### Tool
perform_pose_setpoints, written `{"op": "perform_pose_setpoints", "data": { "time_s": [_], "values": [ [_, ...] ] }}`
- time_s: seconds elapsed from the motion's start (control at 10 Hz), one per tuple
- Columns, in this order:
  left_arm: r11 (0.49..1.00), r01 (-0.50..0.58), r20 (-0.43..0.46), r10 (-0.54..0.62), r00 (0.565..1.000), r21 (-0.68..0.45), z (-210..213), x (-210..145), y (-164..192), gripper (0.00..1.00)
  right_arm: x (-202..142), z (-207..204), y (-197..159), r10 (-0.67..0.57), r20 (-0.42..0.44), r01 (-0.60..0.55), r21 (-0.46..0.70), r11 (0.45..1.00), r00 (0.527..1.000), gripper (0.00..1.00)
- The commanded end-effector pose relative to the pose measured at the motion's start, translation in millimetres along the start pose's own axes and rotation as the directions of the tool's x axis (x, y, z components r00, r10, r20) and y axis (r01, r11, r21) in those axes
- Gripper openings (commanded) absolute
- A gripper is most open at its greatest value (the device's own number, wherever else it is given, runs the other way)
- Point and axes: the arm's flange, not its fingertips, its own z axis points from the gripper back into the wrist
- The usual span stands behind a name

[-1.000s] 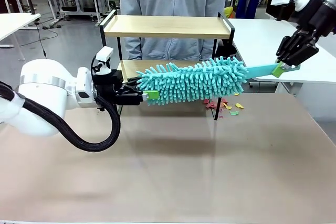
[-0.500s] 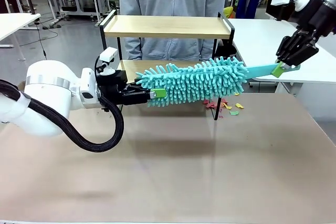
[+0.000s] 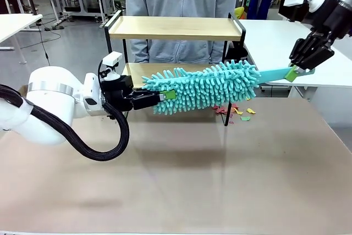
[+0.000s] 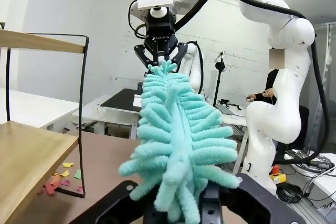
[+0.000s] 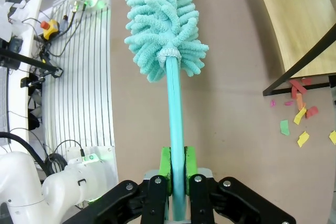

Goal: Clean the shelf.
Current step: Hand the Duster back to the human.

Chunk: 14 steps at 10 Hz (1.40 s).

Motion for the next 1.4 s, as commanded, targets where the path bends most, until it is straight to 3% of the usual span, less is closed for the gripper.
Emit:
{"op": "perform_pose_setpoints", "data": {
  "time_s": [0.0, 0.2, 0.3, 0.4, 0.5, 0.6, 0.7, 1.0, 1.3],
  "values": [
    [1.000, -0.020, 0.045, 0.020, 0.999, -0.011, 4.4, 5.4, -1.4, 0.00, 0.0, 2.5, -1.2, 0.003, 0.007, -0.003, -0.017, 1.000, 1.000, 0.13],
    [0.998, -0.032, 0.044, 0.034, 0.998, -0.061, 6.5, 7.3, -2.5, 0.00, 0.0, 2.5, -1.2, 0.003, 0.007, -0.003, -0.017, 1.000, 1.000, 0.13],
    [0.996, -0.079, -0.009, 0.079, 0.997, -0.050, 8.0, 6.9, -7.1, 0.00, 0.0, 2.5, -1.2, 0.003, 0.007, -0.003, -0.017, 1.000, 1.000, 0.13],
    [1.000, -0.012, 0.014, 0.012, 1.000, -0.011, 2.5, 2.3, -0.4, 0.00, 2.4, -1.0, 0.9, 0.004, -0.001, -0.004, 0.003, 1.000, 1.000, 0.33],
    [1.000, -0.012, 0.014, 0.012, 1.000, -0.011, 2.5, 2.3, -0.4, 0.00, 8.0, 5.2, 5.1, 0.015, -0.021, -0.015, 0.009, 1.000, 1.000, 0.70],
    [1.000, -0.012, 0.014, 0.012, 1.000, -0.011, 2.5, 2.3, -0.4, 0.00, 12.2, 14.4, 11.5, 0.039, 0.027, -0.039, 0.002, 0.999, 0.999, 0.71],
    [1.000, -0.012, 0.014, 0.012, 1.000, -0.011, 2.5, 2.3, -0.4, 0.00, 13.8, 25.7, 18.3, 0.075, 0.084, -0.073, -0.021, 0.997, 0.994, 1.00],
    [1.000, -0.012, 0.014, 0.012, 1.000, -0.011, 2.5, 2.3, -0.4, 0.00, 4.1, 71.0, 51.3, 0.148, 0.270, -0.096, -0.196, 0.976, 0.951, 1.00],
    [1.000, -0.012, 0.014, 0.012, 1.000, -0.011, 2.5, 2.3, -0.4, 0.00, -39.0, 111.2, 79.9, 0.196, 0.469, -0.062, -0.286, 0.956, 0.862, 1.00]
  ]
}}
